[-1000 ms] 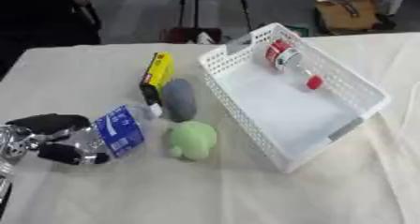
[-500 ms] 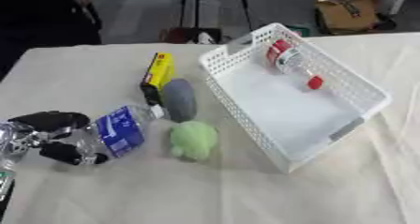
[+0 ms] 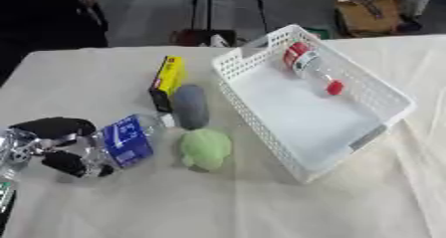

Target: Pick up objects on the table and place them in the box.

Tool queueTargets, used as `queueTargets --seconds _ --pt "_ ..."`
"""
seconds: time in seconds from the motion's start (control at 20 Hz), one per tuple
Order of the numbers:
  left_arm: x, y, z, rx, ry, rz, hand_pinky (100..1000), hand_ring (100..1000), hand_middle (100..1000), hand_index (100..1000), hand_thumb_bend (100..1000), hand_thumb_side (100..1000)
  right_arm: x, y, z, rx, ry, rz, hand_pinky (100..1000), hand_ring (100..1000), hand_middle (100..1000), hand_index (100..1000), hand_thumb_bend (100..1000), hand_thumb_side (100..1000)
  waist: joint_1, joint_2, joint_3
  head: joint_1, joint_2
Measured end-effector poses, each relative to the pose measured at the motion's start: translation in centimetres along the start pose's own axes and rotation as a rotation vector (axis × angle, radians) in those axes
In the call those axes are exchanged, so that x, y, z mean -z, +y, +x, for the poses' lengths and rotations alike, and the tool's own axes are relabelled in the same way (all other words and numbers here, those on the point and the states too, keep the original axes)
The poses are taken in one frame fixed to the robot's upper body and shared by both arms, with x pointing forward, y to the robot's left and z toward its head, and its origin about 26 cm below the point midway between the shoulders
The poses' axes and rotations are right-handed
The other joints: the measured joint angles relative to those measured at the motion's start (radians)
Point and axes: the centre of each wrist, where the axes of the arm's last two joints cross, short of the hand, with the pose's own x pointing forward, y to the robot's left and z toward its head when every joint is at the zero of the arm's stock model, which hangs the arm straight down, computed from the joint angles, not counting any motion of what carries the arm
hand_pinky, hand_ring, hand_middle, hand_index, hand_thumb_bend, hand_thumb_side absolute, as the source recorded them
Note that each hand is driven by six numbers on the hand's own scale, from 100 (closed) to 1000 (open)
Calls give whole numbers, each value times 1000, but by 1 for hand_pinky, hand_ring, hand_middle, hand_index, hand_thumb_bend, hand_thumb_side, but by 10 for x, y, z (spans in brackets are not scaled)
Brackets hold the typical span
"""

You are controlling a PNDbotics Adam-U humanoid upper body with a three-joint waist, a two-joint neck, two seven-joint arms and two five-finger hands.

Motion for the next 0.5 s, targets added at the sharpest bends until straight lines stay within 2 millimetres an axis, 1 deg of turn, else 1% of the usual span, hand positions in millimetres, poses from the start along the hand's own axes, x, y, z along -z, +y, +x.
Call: queueTargets --seconds 0.05,0.1,0.15,0.2,0.25,0.3,0.35,0.5 --pt "0 0 0 -4 -2 2 941 908 880 684 215 806 0 0 0 0 0 0 677 601 529 751 100 854 0 0 0 0 0" --pt "-1 0 1 -9 -3 4 941 908 880 684 215 806 0 0 0 0 0 0 677 601 529 751 100 854 0 0 0 0 0" --pt "-2 0 0 -13 -2 6 937 903 874 675 170 798 0 0 0 0 0 0 678 602 529 751 100 853 -1 0 0 -1 0" --pt "-2 0 0 -19 -1 8 937 903 874 675 170 798 0 0 0 0 0 0 678 602 529 751 100 853 -2 0 1 -1 -1" --pt "-3 1 0 -24 -1 10 934 898 868 665 138 794 0 0 0 0 0 0 678 602 529 751 100 853 -3 0 2 -1 -2" --pt "-4 1 0 -28 -1 13 934 898 868 665 138 794 0 0 0 0 0 0 678 602 529 751 100 853 -5 0 3 -1 -3" --pt "-5 1 0 -32 0 16 934 895 866 660 117 783 0 0 0 0 0 0 678 602 529 751 100 853 -6 0 3 -1 -3" --pt "-8 2 -1 -45 6 26 934 893 864 658 110 776 0 0 0 0 0 -1 678 602 529 751 100 853 -7 0 4 -2 -4"
